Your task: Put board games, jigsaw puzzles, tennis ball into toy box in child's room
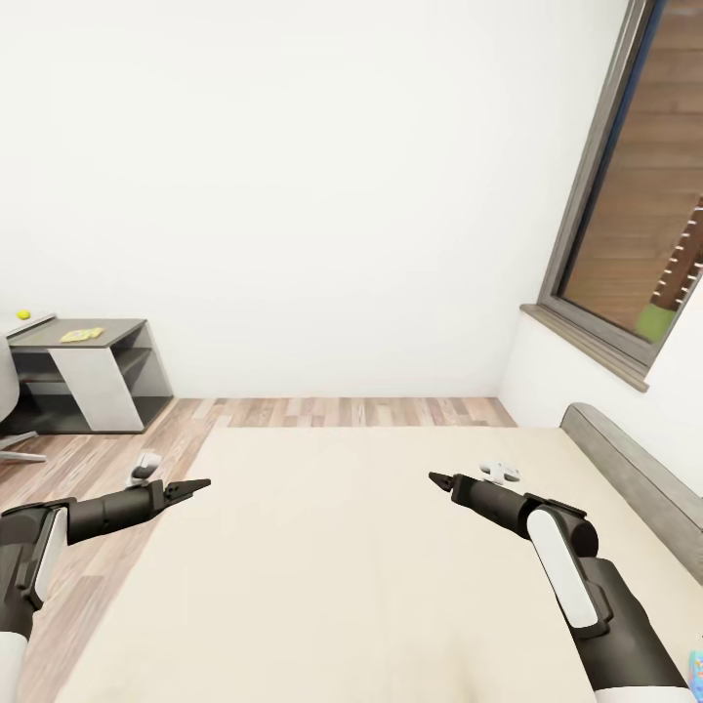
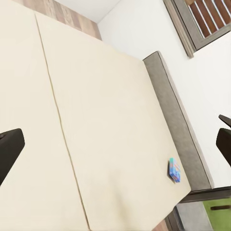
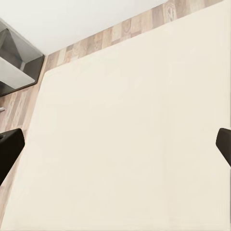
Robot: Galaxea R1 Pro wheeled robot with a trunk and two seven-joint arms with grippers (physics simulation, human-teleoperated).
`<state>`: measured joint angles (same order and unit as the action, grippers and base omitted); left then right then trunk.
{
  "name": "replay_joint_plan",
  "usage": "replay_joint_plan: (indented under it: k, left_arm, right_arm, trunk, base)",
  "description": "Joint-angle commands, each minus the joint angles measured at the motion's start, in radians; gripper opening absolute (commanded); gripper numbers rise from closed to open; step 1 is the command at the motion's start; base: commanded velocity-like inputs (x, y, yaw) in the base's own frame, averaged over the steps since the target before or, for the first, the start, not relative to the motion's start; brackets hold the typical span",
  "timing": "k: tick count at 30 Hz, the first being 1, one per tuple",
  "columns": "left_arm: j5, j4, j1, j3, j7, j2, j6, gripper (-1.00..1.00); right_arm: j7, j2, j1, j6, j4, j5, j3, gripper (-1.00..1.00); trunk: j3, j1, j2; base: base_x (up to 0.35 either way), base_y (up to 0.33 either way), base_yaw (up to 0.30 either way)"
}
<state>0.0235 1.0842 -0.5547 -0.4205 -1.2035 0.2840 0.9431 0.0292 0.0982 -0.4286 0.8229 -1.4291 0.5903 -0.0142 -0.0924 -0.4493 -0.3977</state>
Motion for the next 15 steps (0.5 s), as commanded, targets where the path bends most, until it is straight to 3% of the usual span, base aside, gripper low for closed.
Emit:
replay_joint_plan:
  k: [1, 15]
  left_arm:
    - [0.003, 0.0, -0.001, -0.001, -0.005, 0.0, 0.01, 1.0]
    - [0.003, 0.0, -0.002, -0.001, -0.005, 0.0, 0.01, 1.0]
  right_arm:
    - [0.003, 0.0, -0.001, 0.005, -0.001, -0.001, -0.001, 1.0]
    - [0.003, 0.0, -0.001, 0.005, -0.001, -0.001, -0.001, 1.0]
  trunk:
    - [-0.002, -0.001, -0.002]
    - [-0.002, -0.001, -0.002]
  base:
    - [0.0, -0.089, 0.0]
    - [0.0, -0.112, 0.0]
